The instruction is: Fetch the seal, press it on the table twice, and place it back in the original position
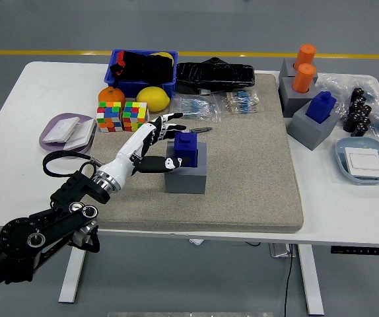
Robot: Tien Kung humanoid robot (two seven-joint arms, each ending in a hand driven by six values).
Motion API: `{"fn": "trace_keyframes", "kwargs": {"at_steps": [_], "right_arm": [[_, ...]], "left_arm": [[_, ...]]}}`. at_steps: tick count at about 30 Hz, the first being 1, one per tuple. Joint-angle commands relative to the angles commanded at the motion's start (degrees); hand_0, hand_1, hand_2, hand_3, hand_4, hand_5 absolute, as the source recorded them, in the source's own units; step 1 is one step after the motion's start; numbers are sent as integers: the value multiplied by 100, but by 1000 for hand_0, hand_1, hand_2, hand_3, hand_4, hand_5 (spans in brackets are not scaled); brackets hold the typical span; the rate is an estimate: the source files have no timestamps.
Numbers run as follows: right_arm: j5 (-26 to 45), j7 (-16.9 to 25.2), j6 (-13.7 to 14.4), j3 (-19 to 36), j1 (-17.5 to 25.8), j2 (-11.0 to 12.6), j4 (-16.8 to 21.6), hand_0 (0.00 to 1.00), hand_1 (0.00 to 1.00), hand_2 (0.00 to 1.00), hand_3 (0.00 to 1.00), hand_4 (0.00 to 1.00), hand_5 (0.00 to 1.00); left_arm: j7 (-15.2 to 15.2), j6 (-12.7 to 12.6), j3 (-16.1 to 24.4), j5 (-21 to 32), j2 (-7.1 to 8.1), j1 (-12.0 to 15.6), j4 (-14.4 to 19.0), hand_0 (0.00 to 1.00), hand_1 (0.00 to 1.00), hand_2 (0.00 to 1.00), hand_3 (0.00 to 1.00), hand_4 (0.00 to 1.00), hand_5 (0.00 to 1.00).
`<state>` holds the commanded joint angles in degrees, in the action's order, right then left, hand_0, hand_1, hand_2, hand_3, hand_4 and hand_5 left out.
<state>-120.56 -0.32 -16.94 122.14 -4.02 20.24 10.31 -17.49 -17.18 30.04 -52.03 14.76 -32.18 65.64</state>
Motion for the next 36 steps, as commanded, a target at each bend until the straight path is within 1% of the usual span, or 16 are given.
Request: {"fn": "trace_keyframes", "kwargs": {"at_steps": [4, 5, 16, 17, 18, 22, 23, 28, 29, 34, 35, 36], "right_arm": [[-6, 0, -1, -5, -1, -3, 0, 786, 685, 669, 619, 805, 433], [-8, 1, -1, -5, -4, -3, 0, 786, 685, 670, 620, 806, 432], [-12, 3, 5, 9, -6, -2, 0, 787, 685, 669, 620, 806, 433], [-13, 4, 5, 9, -6, -1, 0, 787, 685, 669, 621, 807, 433], [-11, 4, 5, 11, -5, -1, 0, 787, 685, 669, 621, 807, 433], [-7, 11, -2, 7, -7, -2, 0, 787, 685, 669, 621, 807, 433], [-6, 12, -3, 5, -7, -1, 0, 787, 685, 668, 620, 807, 433], [-10, 10, 0, 12, -1, 1, 0, 787, 685, 668, 620, 807, 433], [-14, 10, 1, 15, -1, 0, 0, 787, 685, 670, 619, 807, 433], [-7, 6, -1, 14, -3, -7, 0, 787, 685, 670, 619, 807, 433], [-8, 6, 0, 18, -3, -7, 0, 787, 685, 670, 620, 807, 433], [-4, 4, -1, 18, -3, -6, 0, 787, 685, 670, 620, 807, 433]], "left_arm": [[22, -14, -8, -55, -21, 3, -14, 746, 760, 726, 875, 883, 2], [23, -21, -9, -60, -24, 4, -15, 742, 752, 707, 854, 741, 2], [-4, -207, -72, -119, -59, -15, -74, 724, 730, 689, 845, 731, 2], [-2, -221, -80, -127, -61, -18, -77, 700, 690, 669, 834, 713, 2], [1, -237, -89, -139, -63, -21, -82, 700, 690, 669, 834, 713, 2], [20, -242, -115, -152, -73, -22, -103, 700, 690, 669, 834, 713, 2], [22, -237, -121, -149, -75, -21, -102, 683, 652, 630, 826, 692, 2], [25, -226, -133, -148, -77, -11, -89, 683, 652, 630, 826, 692, 2], [22, -228, -126, -150, -75, -9, -81, 679, 607, 601, 826, 681, 2], [-6, -257, -117, -152, -76, -21, -58, 679, 607, 601, 826, 681, 2], [-20, -271, -115, -147, -78, -24, -57, 674, 588, 593, 825, 660, 2], [-31, -284, -112, -145, -81, -27, -57, 674, 588, 593, 825, 660, 2]]}}
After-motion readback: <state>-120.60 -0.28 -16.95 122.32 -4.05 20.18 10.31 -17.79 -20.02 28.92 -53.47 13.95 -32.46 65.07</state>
